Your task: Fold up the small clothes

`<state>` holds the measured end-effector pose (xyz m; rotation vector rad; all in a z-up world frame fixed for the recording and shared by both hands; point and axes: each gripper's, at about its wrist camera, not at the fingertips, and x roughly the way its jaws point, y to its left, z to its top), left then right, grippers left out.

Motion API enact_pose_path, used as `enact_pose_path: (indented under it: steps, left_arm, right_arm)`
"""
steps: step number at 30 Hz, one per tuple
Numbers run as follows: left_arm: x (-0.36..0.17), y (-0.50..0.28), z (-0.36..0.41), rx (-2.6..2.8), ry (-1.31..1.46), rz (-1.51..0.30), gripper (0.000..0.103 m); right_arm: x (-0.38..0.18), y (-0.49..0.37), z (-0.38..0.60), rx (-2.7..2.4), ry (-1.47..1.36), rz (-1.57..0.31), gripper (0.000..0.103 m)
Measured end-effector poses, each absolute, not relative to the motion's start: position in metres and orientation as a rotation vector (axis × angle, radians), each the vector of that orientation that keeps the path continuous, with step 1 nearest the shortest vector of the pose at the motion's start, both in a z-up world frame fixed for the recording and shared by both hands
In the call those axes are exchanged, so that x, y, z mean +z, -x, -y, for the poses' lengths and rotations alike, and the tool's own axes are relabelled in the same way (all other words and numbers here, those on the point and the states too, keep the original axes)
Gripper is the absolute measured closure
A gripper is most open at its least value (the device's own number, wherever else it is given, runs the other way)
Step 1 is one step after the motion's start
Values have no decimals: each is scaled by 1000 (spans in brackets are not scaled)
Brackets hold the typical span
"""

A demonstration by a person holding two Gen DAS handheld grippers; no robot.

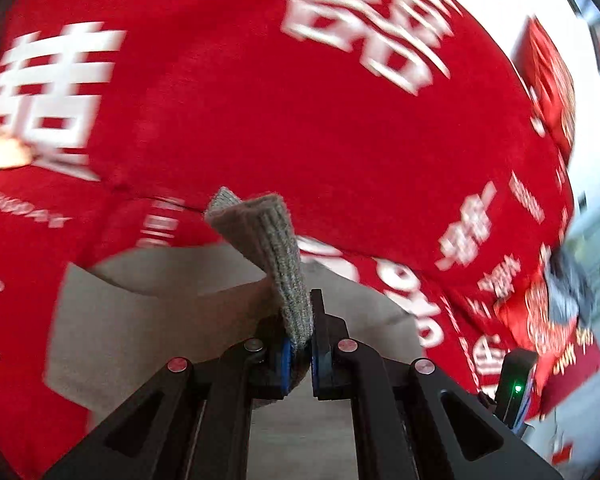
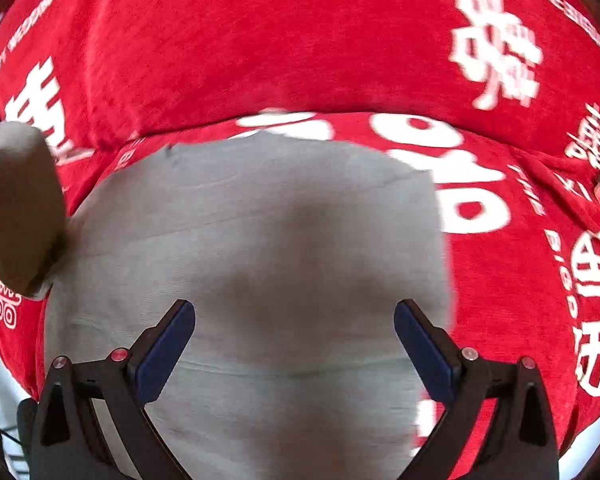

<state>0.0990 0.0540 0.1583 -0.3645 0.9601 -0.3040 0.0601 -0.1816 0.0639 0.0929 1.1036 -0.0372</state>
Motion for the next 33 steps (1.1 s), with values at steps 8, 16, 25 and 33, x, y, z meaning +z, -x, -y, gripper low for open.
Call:
enact_pose_path:
  steps: [8, 16, 25, 33]
  left_arm:
    - [98, -119, 83, -368, 239, -1113, 96]
    - [26, -126, 112, -382, 297, -1311, 76]
    - [64, -115, 92, -440, 350, -1249, 0]
    - [82, -93, -32, -156, 258, -1139, 0]
  right_arm:
    - [55, -54, 245, -80, -179, -1089, 3]
    - [39, -52, 276, -80, -262, -1081, 3]
    - [38, -43, 285, -68, -307, -1064, 3]
    - [47, -62, 253, 81, -248, -1025, 3]
